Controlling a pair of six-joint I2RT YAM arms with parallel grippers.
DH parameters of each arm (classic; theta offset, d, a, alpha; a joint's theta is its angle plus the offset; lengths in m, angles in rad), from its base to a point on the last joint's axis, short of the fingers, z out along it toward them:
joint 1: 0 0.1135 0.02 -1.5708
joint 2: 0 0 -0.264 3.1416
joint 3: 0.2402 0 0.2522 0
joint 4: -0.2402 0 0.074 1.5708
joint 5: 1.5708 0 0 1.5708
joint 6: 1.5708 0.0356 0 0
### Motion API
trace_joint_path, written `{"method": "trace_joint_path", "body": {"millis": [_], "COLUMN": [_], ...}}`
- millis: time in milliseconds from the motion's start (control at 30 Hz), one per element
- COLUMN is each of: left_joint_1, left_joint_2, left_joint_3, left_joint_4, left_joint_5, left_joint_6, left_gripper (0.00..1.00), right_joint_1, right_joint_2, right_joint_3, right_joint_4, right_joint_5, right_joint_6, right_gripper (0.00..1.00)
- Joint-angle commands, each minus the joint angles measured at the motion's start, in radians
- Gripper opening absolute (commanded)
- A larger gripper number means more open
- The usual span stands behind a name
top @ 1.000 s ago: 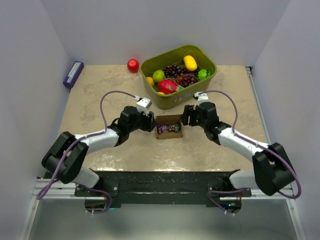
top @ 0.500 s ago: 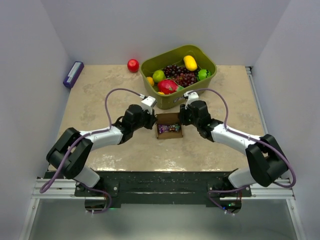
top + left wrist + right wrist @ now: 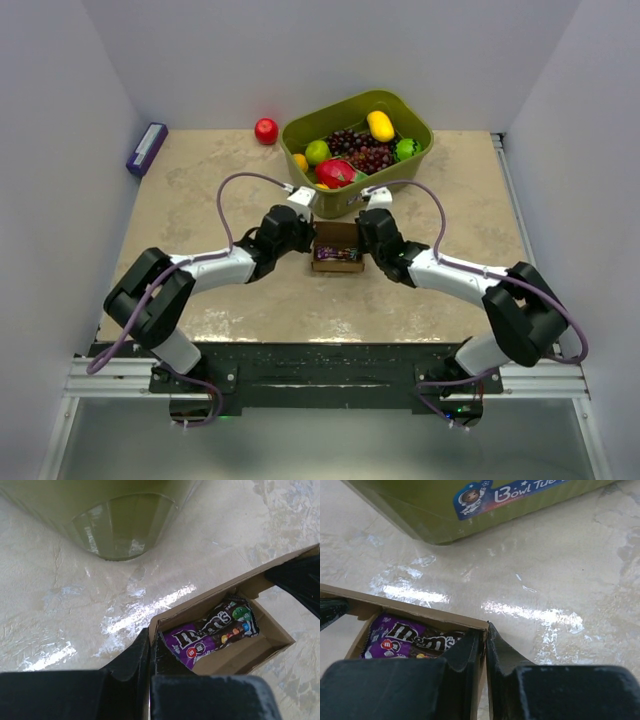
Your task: Fold the paper box
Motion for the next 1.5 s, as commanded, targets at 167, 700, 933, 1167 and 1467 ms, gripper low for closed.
{"method": "trace_joint_path", "body": {"millis": [167, 700, 933, 1167, 1467], "left_joint_1": [-0.052, -0.051, -0.06, -0.07, -0.104], "left_joint_2": [0.038, 0.184, 0.185, 0.17, 0.156], "left_joint_3": [0.075, 0.1, 0.008, -0.078, -0.139], "left_joint_4": [0.107, 0.305, 0.374, 0.388, 0.353], "left_joint_5": [-0.009, -0.051, -0.063, -0.083, -0.166], "left_joint_6": [-0.076, -0.079, -0.142, -0.176, -0.15], "left_gripper": [0.0, 0.0, 0.0, 0.0, 0.0], "right_joint_1": [0.067, 0.071, 0.104, 0.142, 0.173], "right_joint_2": [0.011, 0.112, 0.118, 0.128, 0.132], "right_joint_3": [0.065, 0.039, -0.042, -0.047, -0.05], "right_joint_4": [0.024, 0.274, 0.281, 0.215, 0.11], "right_joint_5": [0.129, 0.336, 0.382, 0.454, 0.494], "right_joint_6": [0.144, 0.159, 0.229, 0.282, 0.376], "right_gripper": [0.03, 0.0, 0.0, 0.0, 0.0]}}
